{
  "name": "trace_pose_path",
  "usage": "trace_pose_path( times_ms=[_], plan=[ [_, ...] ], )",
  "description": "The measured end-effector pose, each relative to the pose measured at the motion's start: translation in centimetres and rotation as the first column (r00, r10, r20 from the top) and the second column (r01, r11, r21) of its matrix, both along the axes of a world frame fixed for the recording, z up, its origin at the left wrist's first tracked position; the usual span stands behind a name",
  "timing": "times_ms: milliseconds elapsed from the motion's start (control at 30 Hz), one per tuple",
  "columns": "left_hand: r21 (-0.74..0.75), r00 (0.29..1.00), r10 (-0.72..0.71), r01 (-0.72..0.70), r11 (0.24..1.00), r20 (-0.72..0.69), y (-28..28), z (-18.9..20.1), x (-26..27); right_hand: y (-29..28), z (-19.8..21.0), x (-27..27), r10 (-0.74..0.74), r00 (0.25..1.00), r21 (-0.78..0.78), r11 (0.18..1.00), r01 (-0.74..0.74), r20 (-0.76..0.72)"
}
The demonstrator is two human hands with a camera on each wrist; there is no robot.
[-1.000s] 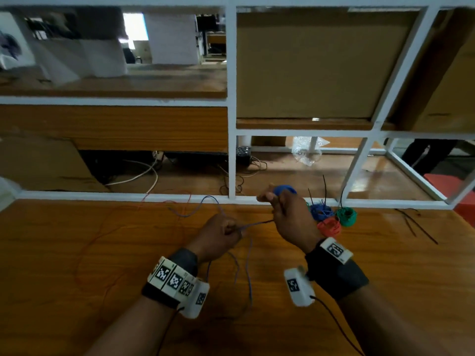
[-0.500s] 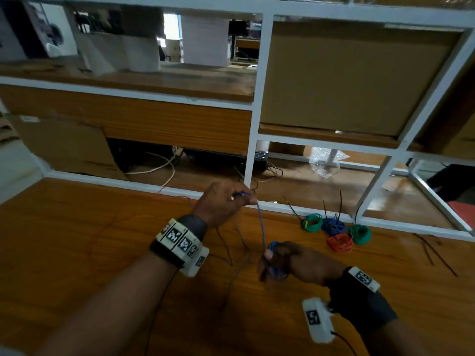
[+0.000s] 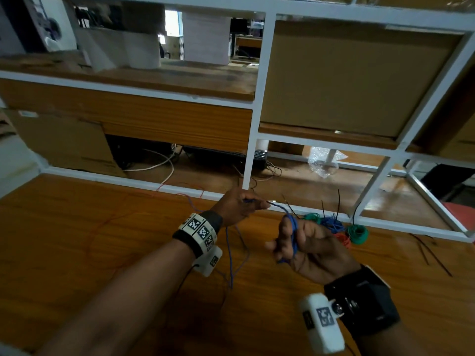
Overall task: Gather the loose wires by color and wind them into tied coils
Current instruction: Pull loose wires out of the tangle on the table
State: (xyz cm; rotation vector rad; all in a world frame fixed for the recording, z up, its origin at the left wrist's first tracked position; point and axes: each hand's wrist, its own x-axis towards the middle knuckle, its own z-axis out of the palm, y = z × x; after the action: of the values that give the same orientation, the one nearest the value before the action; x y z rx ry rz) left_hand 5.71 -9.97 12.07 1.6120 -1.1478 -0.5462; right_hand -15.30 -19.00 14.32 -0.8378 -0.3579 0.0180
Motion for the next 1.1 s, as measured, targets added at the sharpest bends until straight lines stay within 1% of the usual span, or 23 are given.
trace_pose_path(
  times_ms=[67, 133, 200, 233, 267, 300, 333, 367, 400, 467, 500, 533, 567, 600, 667, 733, 767, 800, 833, 900, 933, 1033, 1100],
  plan=[
    [-0.012, 1.000, 0.009, -0.009, 1.000, -0.030, -0.1, -0.7, -0.4, -0.4, 0.3, 0.5, -0.111, 0.994, 0.055, 0.992, 0.110, 0.017],
    [0.004, 0.997, 0.002, -0.002, 1.000, -0.073, 0.1, -1.7, -0.7, -1.2, 0.7, 1.0, -0.279, 0.960, 0.110, 0.954, 0.279, -0.008],
    [0.024, 0.994, 0.025, -0.023, 0.999, -0.108, 0.6, -2.7, -1.7, -1.6, 1.3, 1.7, -0.345, 0.937, 0.248, 0.904, 0.347, -0.052],
    [0.055, 0.994, 0.068, -0.063, 0.996, -0.086, 0.7, -3.4, -2.4, -1.6, 1.8, 2.2, -0.370, 0.925, 0.305, 0.873, 0.379, -0.090],
    [0.118, 0.994, 0.108, -0.104, 0.988, -0.030, 1.1, -4.0, -3.5, -1.8, 2.1, 2.5, -0.433, 0.890, 0.331, 0.827, 0.455, -0.140],
    [0.169, 0.991, 0.131, -0.132, 0.977, 0.020, 1.4, -4.8, -4.7, -2.1, 2.2, 3.0, -0.553, 0.818, 0.284, 0.768, 0.574, -0.158],
    [0.194, 0.992, 0.120, -0.125, 0.973, 0.035, 1.9, -5.6, -5.9, -2.3, 2.3, 3.6, -0.677, 0.724, 0.170, 0.703, 0.690, -0.137],
    [0.190, 0.995, 0.102, -0.101, 0.977, 0.004, 2.3, -6.4, -6.6, -2.6, 2.1, 4.1, -0.784, 0.616, -0.005, 0.618, 0.786, -0.071],
    [0.179, 0.992, 0.098, -0.082, 0.980, -0.079, 2.8, -7.1, -7.2, -2.7, 1.9, 4.5, -0.853, 0.519, -0.195, 0.501, 0.843, 0.051],
    [0.139, 0.960, 0.122, -0.089, 0.986, -0.252, 4.2, -8.2, -7.1, -3.2, 0.9, 4.6, -0.895, 0.324, -0.509, 0.133, 0.850, 0.308],
    [0.123, 0.946, 0.147, -0.116, 0.986, -0.290, 4.8, -8.4, -6.6, -3.7, 0.4, 4.5, -0.875, 0.266, -0.616, -0.045, 0.787, 0.404],
    [0.132, 0.949, 0.178, -0.148, 0.980, -0.260, 5.4, -8.2, -5.9, -4.2, -0.2, 4.1, -0.841, 0.258, -0.705, -0.187, 0.684, 0.475],
    [0.134, 0.962, 0.192, -0.168, 0.977, -0.194, 6.0, -7.9, -5.3, -4.6, -0.6, 3.8, -0.794, 0.317, -0.776, -0.282, 0.564, 0.519],
    [0.134, 0.977, 0.182, -0.166, 0.977, -0.115, 6.6, -7.3, -4.8, -4.7, -1.0, 3.5, -0.746, 0.415, -0.828, -0.326, 0.456, 0.521],
    [0.134, 0.989, 0.148, -0.150, 0.980, 0.023, 7.5, -5.5, -3.8, -5.0, -2.3, 3.0, -0.673, 0.611, -0.909, -0.326, 0.261, 0.417],
    [0.136, 0.974, 0.109, -0.137, 0.981, 0.199, 8.1, -3.6, -2.9, -4.9, -3.3, 2.9, -0.593, 0.735, -0.928, -0.349, 0.131, 0.327],
    [0.127, 0.948, 0.102, -0.146, 0.981, 0.302, 8.1, -2.6, -2.6, -4.9, -3.6, 2.8, -0.578, 0.777, -0.948, -0.310, 0.073, 0.249],
    [0.103, 0.915, 0.109, -0.161, 0.982, 0.387, 8.0, -1.6, -2.2, -4.7, -3.7, 2.7, -0.551, 0.816, -0.965, -0.259, 0.030, 0.173],
    [0.071, 0.884, 0.126, -0.176, 0.982, 0.451, 7.8, -0.6, -1.8, -4.4, -3.7, 2.5, -0.536, 0.841, -0.986, -0.162, -0.022, 0.069],
    [0.011, 0.854, 0.149, -0.178, 0.984, 0.499, 7.1, 1.4, -1.0, -3.1, -3.3, 2.3, -0.499, 0.858, -0.990, 0.121, -0.070, -0.121],
    [-0.003, 0.853, 0.135, -0.154, 0.988, 0.505, 6.6, 2.1, -0.6, -2.6, -3.2, 2.2, -0.472, 0.864, -0.972, 0.221, -0.078, -0.177],
    [0.015, 0.838, 0.015, -0.028, 1.000, 0.545, 5.1, 3.9, -0.4, -0.8, -2.0, 1.8, -0.312, 0.898, -0.928, 0.304, -0.214, -0.309],
    [0.027, 0.857, -0.053, 0.046, 0.999, 0.512, 4.0, 4.7, -0.8, -0.2, -1.9, 1.4, -0.123, 0.936, -0.868, 0.430, -0.248, -0.329]
  ],
)
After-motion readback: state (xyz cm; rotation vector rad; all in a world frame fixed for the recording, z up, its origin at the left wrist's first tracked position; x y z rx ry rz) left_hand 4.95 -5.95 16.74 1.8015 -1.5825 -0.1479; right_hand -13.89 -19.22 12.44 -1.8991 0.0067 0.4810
